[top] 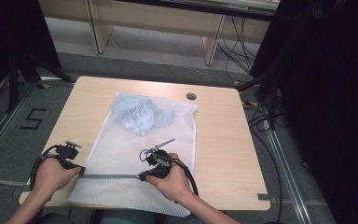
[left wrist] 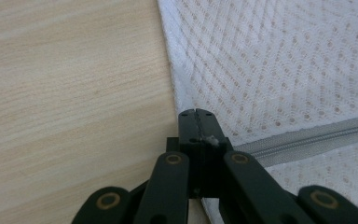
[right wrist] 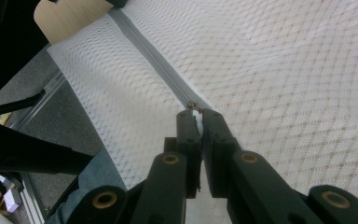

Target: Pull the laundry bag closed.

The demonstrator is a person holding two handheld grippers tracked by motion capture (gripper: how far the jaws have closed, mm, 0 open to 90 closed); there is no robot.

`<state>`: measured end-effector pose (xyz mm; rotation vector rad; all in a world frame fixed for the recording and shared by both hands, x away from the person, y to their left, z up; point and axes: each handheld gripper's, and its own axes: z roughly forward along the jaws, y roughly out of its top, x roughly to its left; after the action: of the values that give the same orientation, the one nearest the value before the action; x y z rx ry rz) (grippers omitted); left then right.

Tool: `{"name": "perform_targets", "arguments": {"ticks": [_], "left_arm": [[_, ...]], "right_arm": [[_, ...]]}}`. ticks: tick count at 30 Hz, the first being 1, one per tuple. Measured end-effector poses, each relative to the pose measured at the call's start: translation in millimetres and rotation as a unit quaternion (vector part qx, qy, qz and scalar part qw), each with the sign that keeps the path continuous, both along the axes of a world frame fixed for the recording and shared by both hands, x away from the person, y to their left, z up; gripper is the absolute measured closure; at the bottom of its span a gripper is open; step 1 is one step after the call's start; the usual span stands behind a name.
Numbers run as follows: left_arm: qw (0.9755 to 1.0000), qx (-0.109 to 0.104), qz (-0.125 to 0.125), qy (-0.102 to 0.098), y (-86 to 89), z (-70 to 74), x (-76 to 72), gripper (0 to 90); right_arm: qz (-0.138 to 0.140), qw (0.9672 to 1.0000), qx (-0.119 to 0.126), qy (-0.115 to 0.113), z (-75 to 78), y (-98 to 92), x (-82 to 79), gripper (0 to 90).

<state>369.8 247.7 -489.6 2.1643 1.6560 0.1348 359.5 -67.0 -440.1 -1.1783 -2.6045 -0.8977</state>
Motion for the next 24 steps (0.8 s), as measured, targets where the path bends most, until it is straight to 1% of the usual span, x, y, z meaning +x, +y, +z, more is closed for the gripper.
{"name": "perform_targets", "arguments": {"ticks": [1,2,3,4,5,6,7,8,9,10,11,13,14,15,16,17,20,21,22,24], "left_arm": [[1.0000,0.000,0.000,0.000,-0.1,0.0,0.0,89.8],[1.0000,0.000,0.000,0.000,-0.1,0.0,0.0,89.8],[1.0000,0.000,0.000,0.000,-0.1,0.0,0.0,89.8],[1.0000,0.000,0.001,0.000,0.0,-0.1,0.0,89.8],[1.0000,0.000,0.001,0.000,0.0,-0.1,0.0,89.8],[1.0000,0.000,0.000,0.000,-0.1,0.0,0.0,89.8],[1.0000,0.000,0.000,0.000,-0.2,0.0,0.0,89.8],[1.0000,0.000,0.000,0.000,-0.2,0.0,0.0,89.8],[1.0000,0.000,0.000,0.000,-0.2,0.0,0.0,89.8],[1.0000,0.000,0.000,0.000,-0.1,0.0,-0.1,89.8],[1.0000,0.000,0.000,0.000,-0.3,0.0,-0.1,89.8],[1.0000,0.000,0.000,0.000,-0.3,0.1,0.0,89.8],[1.0000,0.000,0.000,0.000,-0.3,0.0,0.0,89.8],[1.0000,0.000,0.000,0.000,-0.1,0.0,0.0,89.8],[1.0000,0.000,0.001,0.000,-0.1,0.0,0.0,89.8],[1.0000,0.000,0.000,0.000,0.0,0.0,0.0,89.8],[1.0000,0.000,0.001,0.000,0.0,0.0,0.0,89.8],[1.0000,0.000,0.000,0.000,-0.1,0.0,0.0,89.8],[1.0000,0.000,0.000,0.000,-0.2,0.0,0.0,89.8],[1.0000,0.000,0.000,0.000,-0.1,0.0,0.1,89.8]], "right_arm": [[0.000,1.0000,-0.002,-0.002,0.1,-0.4,-0.1,87.1],[0.001,1.0000,0.002,-0.004,-0.2,-0.9,0.3,87.1],[0.004,1.0000,-0.003,-0.006,-0.1,-1.9,0.2,87.0],[-0.002,1.0000,-0.002,-0.002,0.1,-2.0,-0.1,87.1],[0.000,1.0000,0.001,-0.002,0.0,-2.3,-0.2,87.1],[0.001,1.0000,0.001,-0.006,0.0,-2.4,-0.3,87.1],[-0.004,1.0000,0.001,0.002,0.4,-2.6,-0.7,87.1],[-0.001,1.0000,0.002,0.003,0.6,-3.0,-0.7,87.1],[-0.003,1.0000,0.000,0.002,0.8,-2.9,-1.2,87.1],[0.000,1.0000,0.002,-0.005,0.4,-3.3,-1.1,87.1],[-0.001,1.0000,0.003,-0.001,0.6,-3.9,-1.2,87.1],[-0.002,1.0000,0.003,-0.006,0.1,-5.1,-1.2,87.1],[-0.005,1.0000,0.001,-0.001,0.6,-5.5,-1.7,87.1],[-0.005,1.0000,0.002,-0.003,0.5,-6.4,-1.5,87.1],[-0.007,1.0000,0.000,0.001,0.9,-6.9,-1.8,87.1],[-0.002,1.0000,0.003,-0.001,0.7,-7.2,-1.6,87.1],[-0.002,1.0000,0.003,-0.004,0.1,-8.0,-1.3,87.1],[-0.010,0.9999,0.000,0.002,0.4,-8.9,-2.1,87.1],[-0.007,1.0000,0.003,0.000,0.0,-9.3,-1.9,87.1],[-0.010,0.9999,0.001,0.003,0.0,-10.8,-1.9,87.1]]}}
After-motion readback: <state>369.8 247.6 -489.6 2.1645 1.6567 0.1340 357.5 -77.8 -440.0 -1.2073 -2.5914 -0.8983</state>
